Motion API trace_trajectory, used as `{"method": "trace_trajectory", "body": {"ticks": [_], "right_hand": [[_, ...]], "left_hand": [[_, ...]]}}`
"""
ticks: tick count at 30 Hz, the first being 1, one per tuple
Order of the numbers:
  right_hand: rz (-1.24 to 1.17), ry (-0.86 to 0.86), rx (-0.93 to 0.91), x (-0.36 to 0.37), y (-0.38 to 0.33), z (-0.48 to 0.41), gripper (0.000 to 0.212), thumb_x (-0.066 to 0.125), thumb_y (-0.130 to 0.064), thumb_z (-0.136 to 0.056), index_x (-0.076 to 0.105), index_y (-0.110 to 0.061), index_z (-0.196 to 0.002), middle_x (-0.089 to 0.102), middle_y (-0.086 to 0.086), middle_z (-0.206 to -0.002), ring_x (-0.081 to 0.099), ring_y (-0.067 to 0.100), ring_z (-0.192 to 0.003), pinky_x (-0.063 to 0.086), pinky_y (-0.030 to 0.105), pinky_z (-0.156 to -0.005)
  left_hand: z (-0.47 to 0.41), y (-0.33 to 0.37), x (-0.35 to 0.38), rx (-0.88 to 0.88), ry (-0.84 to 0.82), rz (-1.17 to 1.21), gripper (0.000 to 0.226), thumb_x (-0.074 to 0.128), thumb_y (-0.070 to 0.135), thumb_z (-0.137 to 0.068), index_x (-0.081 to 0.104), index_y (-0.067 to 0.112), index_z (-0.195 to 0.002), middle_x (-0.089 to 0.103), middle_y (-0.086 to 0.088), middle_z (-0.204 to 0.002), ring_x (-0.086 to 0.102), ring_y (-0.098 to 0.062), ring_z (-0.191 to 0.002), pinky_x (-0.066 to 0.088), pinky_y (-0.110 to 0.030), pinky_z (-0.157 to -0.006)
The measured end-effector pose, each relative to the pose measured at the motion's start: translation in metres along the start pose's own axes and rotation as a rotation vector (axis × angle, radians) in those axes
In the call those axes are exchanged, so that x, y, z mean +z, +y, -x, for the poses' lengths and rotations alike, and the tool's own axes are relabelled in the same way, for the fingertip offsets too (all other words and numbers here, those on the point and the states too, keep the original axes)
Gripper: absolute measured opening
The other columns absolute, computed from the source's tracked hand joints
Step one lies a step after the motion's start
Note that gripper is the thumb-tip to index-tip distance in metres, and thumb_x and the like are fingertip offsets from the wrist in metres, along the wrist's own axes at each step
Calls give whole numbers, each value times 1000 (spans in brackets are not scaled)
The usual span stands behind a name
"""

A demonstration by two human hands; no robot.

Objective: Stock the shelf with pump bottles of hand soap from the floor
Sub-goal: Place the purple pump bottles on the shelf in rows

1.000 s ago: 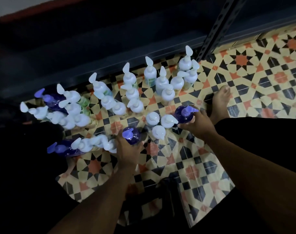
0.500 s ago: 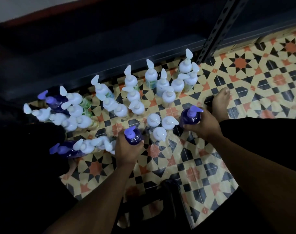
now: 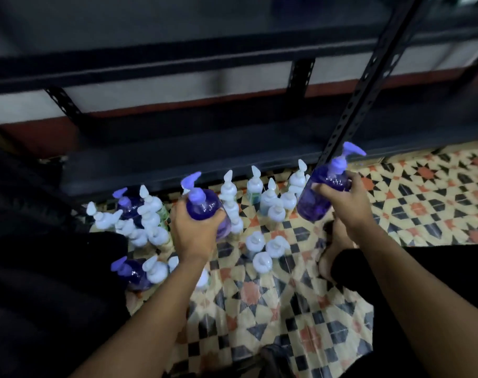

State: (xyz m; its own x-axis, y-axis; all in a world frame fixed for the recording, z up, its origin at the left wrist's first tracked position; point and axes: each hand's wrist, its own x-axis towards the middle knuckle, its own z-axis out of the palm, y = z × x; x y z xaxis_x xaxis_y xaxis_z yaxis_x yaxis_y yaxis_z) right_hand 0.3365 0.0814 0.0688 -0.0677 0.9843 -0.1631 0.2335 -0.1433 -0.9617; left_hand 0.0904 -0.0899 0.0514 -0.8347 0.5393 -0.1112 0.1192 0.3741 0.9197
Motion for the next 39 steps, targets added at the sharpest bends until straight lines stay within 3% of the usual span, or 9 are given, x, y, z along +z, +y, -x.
{"method": "trace_trajectory", "body": {"ticks": [2, 7, 12, 16, 20, 23, 28, 35, 39], "right_hand": [[-87, -36, -62, 6, -40, 8, 63, 88, -25, -71, 56, -20, -125, 67, -6, -108, 70, 12, -96, 56, 27, -82], [-248, -188, -153, 31, -127, 33, 62, 88, -41, -59, 63, -29, -114, 72, 3, -113, 72, 26, -101, 59, 46, -84], [-354, -358, -145, 75, -182, 60, 61, 85, -43, -62, 63, -27, -117, 71, 8, -115, 73, 26, -93, 59, 43, -72], [-399, -476, -65, 122, -190, 74, 63, 81, -44, -65, 65, -17, -119, 73, 8, -104, 71, 25, -90, 57, 43, -77], [-428, -572, 67, 166, -187, 82, 53, 84, -42, -71, 72, -9, -109, 71, 15, -101, 69, 26, -87, 55, 47, -91], [-482, -657, 134, 198, -186, 86, 71, 88, -50, -65, 70, -8, -119, 65, 28, -126, 63, 36, -109, 44, 59, -108], [-582, -750, 210, 233, -187, 91, 31, 67, -50, -86, 78, -23, -99, 70, 13, -106, 66, 27, -98, 51, 52, -100], [-550, -818, 271, 248, -189, 93, 58, 66, -64, -84, 67, -17, -118, 64, 10, -102, 63, 25, -91, 50, 49, -96], [-469, -834, 213, 224, -190, 97, 59, 73, -50, -84, 65, -10, -126, 69, 15, -116, 65, 35, -105, 50, 55, -102]], "left_hand": [[-10, 31, -18, 77, 1, 34, 66, 78, 48, -54, 58, 39, -117, 63, 10, -116, 63, -15, -102, 49, -30, -81], [-36, 115, -70, 269, -37, 110, 56, 85, 38, -65, 56, 46, -112, 62, 11, -115, 62, 0, -95, 45, -16, -82], [-55, 172, -125, 333, -181, 281, 40, 87, 17, -73, 66, 33, -103, 75, 12, -91, 71, -1, -81, 54, -24, -77], [-67, 165, -147, 217, -213, 562, 62, 89, 28, -55, 64, 21, -111, 76, 1, -98, 73, -16, -89, 59, -37, -82], [-67, 161, -156, 66, -213, 694, 24, 80, 20, -78, 69, 8, -97, 74, -5, -78, 69, -17, -66, 57, -34, -70], [-77, 157, -166, -11, -226, 737, 18, 78, 27, -80, 73, 11, -87, 74, -8, -77, 68, -19, -64, 59, -34, -67], [-95, 144, -182, -112, -218, 797, 27, 72, 38, -88, 75, 12, -95, 75, -8, -83, 71, -21, -71, 61, -41, -74], [-108, 135, -197, -166, -242, 762, 48, 71, 53, -85, 69, 16, -116, 77, -12, -103, 75, -25, -84, 61, -44, -78], [-92, 138, -185, -102, -279, 671, 53, 85, 33, -73, 59, 17, -115, 74, -8, -100, 75, -20, -78, 61, -40, -69]]}}
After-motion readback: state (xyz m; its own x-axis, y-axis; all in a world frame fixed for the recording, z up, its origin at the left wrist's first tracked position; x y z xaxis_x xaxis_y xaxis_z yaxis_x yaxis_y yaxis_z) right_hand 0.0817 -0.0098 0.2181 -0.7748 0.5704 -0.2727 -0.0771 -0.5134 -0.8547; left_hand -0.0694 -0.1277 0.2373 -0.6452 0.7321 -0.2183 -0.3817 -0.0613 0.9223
